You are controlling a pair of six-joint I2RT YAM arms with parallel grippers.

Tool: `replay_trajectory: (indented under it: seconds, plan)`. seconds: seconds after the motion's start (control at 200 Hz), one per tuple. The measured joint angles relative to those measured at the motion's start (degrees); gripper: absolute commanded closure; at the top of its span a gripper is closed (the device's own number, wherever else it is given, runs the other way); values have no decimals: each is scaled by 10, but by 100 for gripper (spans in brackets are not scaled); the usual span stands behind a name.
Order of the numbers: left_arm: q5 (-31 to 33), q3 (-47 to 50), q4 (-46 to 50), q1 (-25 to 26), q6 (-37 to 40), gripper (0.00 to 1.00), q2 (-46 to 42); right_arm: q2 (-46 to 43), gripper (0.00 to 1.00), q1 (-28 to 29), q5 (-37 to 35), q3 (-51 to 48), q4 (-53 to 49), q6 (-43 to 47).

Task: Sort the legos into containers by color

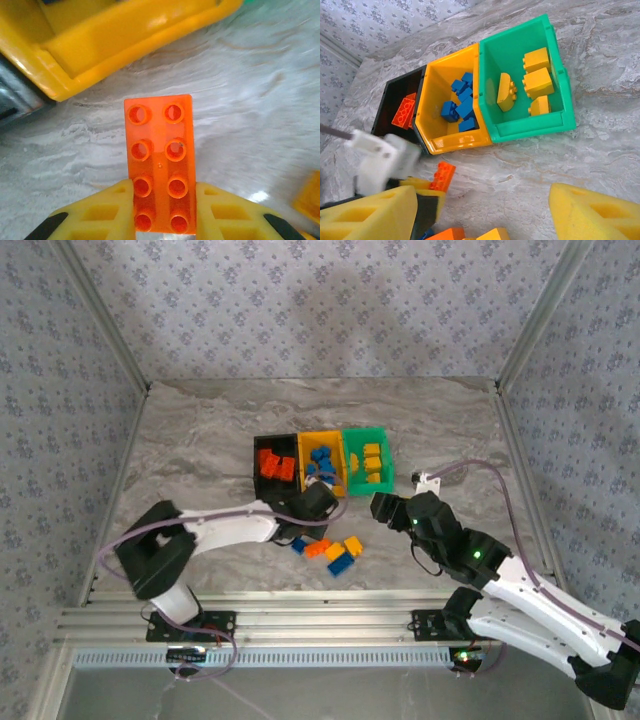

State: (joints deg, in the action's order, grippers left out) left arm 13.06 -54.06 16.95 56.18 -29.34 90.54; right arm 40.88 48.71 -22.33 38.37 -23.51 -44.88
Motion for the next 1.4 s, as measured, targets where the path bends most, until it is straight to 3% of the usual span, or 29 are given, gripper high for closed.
replay_trajectory:
  seconds: [0.155,0.315,0.495,0.75,0.884,1.074,1.149,1.364,1.404]
  plan:
    - [-30,22,-4,-38,-24,72,-131,-2,28,-4,0,-3,-1,-4]
    - [-23,21,12,-127,-25,72,-193,0,28,-8,0,-7,-1,-8]
    - [-30,-3,23,-231,-12,73,-129,11,28,-10,2,-11,-1,-10]
    - [-56,-101,24,-284,0,70,11,16,27,-10,24,-28,-3,-25]
    - [-65,-140,25,-299,4,57,52,20,27,-10,43,-52,-7,-40]
    - [-89,-154,24,-303,0,25,62,51,27,2,59,-71,-6,-58]
    - [-102,-153,24,-301,-3,19,57,73,27,10,63,-73,-3,-64]
    - [-140,-84,2,-270,-20,9,-71,159,27,39,75,-73,23,-66]
    - [-145,-64,-4,-256,-25,0,-105,178,27,44,77,-72,25,-65]
